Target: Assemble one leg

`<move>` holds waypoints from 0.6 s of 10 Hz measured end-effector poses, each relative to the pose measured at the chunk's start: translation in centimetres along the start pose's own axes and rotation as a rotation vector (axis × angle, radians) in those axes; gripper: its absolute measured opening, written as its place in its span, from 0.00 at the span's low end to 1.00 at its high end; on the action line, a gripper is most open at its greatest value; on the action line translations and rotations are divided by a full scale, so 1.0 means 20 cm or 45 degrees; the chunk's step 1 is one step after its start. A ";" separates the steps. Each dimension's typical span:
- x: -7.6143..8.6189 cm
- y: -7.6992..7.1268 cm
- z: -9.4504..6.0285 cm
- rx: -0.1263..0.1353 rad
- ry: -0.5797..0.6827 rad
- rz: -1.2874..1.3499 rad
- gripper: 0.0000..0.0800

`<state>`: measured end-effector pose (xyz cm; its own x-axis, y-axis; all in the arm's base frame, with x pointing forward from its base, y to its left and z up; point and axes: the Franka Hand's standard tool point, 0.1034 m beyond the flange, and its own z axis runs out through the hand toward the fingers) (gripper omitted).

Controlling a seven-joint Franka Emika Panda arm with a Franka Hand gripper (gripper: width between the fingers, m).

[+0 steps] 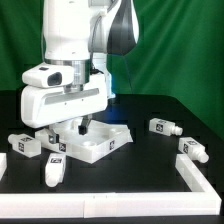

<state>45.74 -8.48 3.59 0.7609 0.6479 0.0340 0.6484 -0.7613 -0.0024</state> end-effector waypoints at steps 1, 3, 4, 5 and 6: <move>-0.03 -0.02 0.04 0.009 -0.016 -0.010 0.81; -0.04 -0.03 0.10 0.021 -0.036 -0.011 0.81; -0.04 -0.06 0.13 0.022 -0.039 -0.014 0.81; -0.06 -0.07 0.14 0.017 -0.039 -0.013 0.81; -0.07 -0.07 0.14 0.019 -0.042 -0.009 0.81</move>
Offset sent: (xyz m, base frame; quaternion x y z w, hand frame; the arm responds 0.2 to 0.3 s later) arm -0.0143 0.0104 -0.0202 -0.0264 -0.0170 0.0038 0.9995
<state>43.89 -8.21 0.68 0.7568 0.6537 0.0014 0.6536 -0.7566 -0.0172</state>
